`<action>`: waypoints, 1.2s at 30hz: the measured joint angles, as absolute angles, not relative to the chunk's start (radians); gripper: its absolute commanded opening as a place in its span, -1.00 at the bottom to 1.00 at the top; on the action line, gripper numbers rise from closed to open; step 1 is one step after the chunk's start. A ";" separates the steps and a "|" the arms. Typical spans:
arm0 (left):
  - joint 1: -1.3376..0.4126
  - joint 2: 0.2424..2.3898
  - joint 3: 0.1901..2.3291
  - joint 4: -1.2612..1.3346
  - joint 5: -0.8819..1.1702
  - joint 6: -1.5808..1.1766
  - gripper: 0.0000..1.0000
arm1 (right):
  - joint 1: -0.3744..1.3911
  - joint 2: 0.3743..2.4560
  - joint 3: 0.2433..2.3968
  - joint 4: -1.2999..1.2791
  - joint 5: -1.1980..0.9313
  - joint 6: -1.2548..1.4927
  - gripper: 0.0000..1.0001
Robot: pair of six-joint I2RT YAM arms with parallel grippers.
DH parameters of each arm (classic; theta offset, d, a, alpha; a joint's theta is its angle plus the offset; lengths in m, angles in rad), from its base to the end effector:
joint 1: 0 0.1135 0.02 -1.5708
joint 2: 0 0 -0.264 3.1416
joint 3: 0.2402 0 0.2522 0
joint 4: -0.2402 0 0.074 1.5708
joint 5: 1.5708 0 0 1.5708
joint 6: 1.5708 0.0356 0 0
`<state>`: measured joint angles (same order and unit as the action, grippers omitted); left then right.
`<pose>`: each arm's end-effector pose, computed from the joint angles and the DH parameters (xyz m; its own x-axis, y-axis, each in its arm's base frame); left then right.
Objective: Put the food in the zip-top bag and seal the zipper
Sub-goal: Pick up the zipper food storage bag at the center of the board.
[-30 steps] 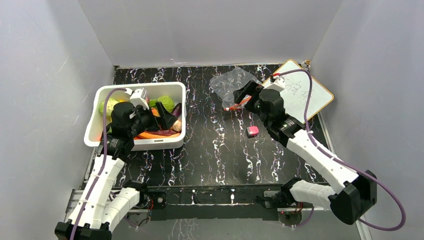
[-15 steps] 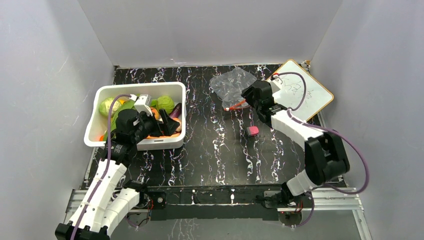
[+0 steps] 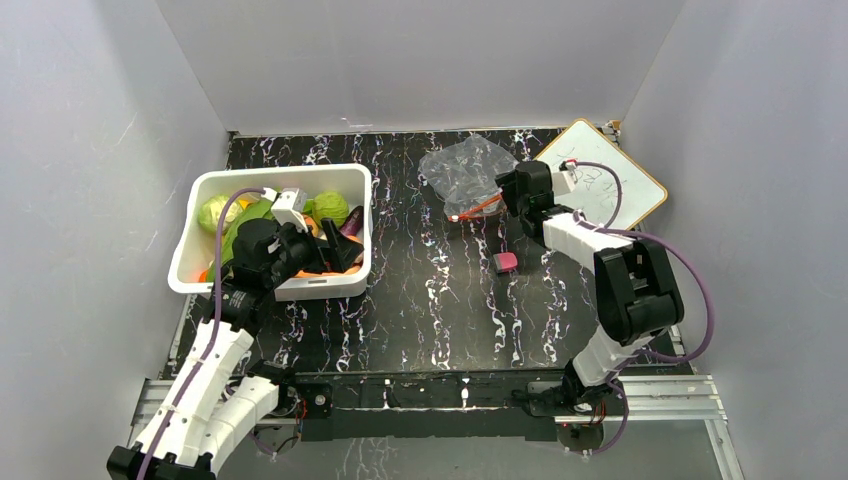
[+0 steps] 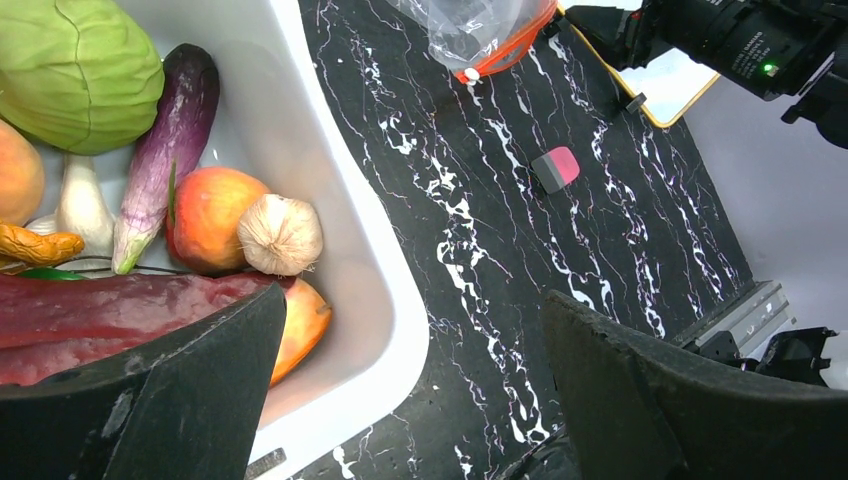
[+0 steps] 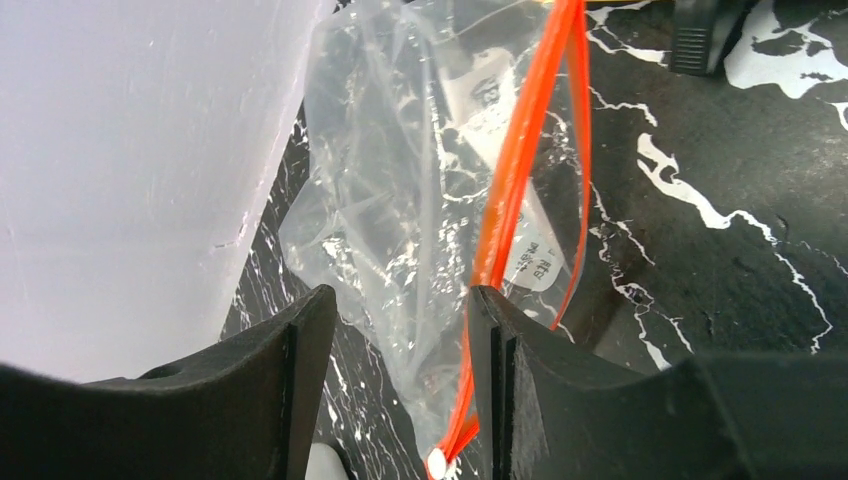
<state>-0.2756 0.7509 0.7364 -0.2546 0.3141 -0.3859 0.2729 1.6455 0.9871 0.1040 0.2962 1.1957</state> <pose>0.1671 -0.0587 0.3214 -0.4423 -0.2469 -0.8622 0.4090 0.8000 -0.4389 0.3514 0.0876 0.2175 -0.2032 0.8673 -0.4545 0.4648 0.4940 0.7348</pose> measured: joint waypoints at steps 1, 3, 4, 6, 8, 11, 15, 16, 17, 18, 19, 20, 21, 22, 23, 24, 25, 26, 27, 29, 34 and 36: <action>-0.277 0.751 0.736 -0.254 0.314 -0.387 0.97 | 0.270 1.653 0.983 0.110 0.296 1.208 0.00; -0.277 0.751 0.732 -0.253 0.315 -0.387 0.97 | 0.261 1.671 0.977 0.122 0.292 1.235 0.02; -0.277 0.751 0.727 -0.249 0.315 -0.388 0.97 | 0.258 1.682 0.971 0.136 0.289 1.250 0.04; -0.277 0.751 0.717 -0.247 0.314 -0.393 0.97 | 0.254 1.703 0.966 0.146 0.283 1.260 0.04; -0.277 0.752 0.713 -0.247 0.310 -0.402 0.97 | 0.253 1.723 0.966 0.153 0.276 1.264 0.04; -0.277 0.751 0.712 -0.246 0.302 -0.405 0.97 | 0.253 1.747 0.965 0.176 0.262 1.267 -0.01; -0.277 0.750 0.712 -0.242 0.299 -0.405 0.97 | 0.253 1.792 0.965 0.212 0.244 1.251 -0.23; -0.277 0.749 0.712 -0.241 0.299 -0.405 0.97 | 0.253 1.800 0.965 0.213 0.238 1.239 -0.34; -0.277 0.747 0.712 -0.242 0.299 -0.405 0.97 | 0.253 1.804 0.965 0.215 0.235 1.229 -0.46; -0.277 0.745 0.712 -0.241 0.299 -0.405 0.97 | 0.252 1.806 0.965 0.217 0.229 1.219 -0.55; -0.277 0.742 0.710 -0.240 0.299 -0.405 0.97 | 0.251 1.806 0.962 0.226 0.222 1.206 -0.63; -0.277 0.738 0.708 -0.239 0.299 -0.404 0.97 | 0.250 1.805 0.955 0.246 0.213 1.196 -0.74; -0.277 0.735 0.706 -0.239 0.299 -0.403 0.97 | 0.248 1.805 0.945 0.268 0.204 1.183 -0.85; -0.277 0.731 0.704 -0.239 0.299 -0.402 0.97 | 0.246 1.805 0.935 0.291 0.192 1.168 -0.96; -0.277 0.731 0.704 -0.239 0.299 -0.400 0.97 | 0.243 1.804 0.923 0.308 0.181 1.149 -1.00; -0.277 0.730 0.704 -0.239 0.299 -0.397 0.97 | 0.241 1.799 0.910 0.318 0.172 1.128 -1.00; -0.277 0.730 0.704 -0.239 0.299 -0.395 0.97 | 0.239 1.790 0.898 0.324 0.163 1.109 -1.00; -0.277 0.730 0.704 -0.239 0.299 -0.393 0.97 | 0.239 1.776 0.884 0.327 0.155 1.088 -1.00; -0.277 0.730 0.704 -0.239 0.300 -0.392 0.97 | 0.239 1.758 0.874 0.326 0.150 1.070 -1.00; -0.277 0.727 0.703 -0.235 0.310 -0.390 0.97 | 0.239 1.716 0.862 0.325 0.132 1.022 -1.00; -0.277 0.695 0.667 -0.197 0.363 -0.403 0.94 | 0.239 1.591 0.862 0.286 0.100 0.905 -1.00; -0.277 0.696 0.665 -0.190 0.378 -0.404 0.93 | 0.239 1.539 0.867 0.244 0.081 0.864 -1.00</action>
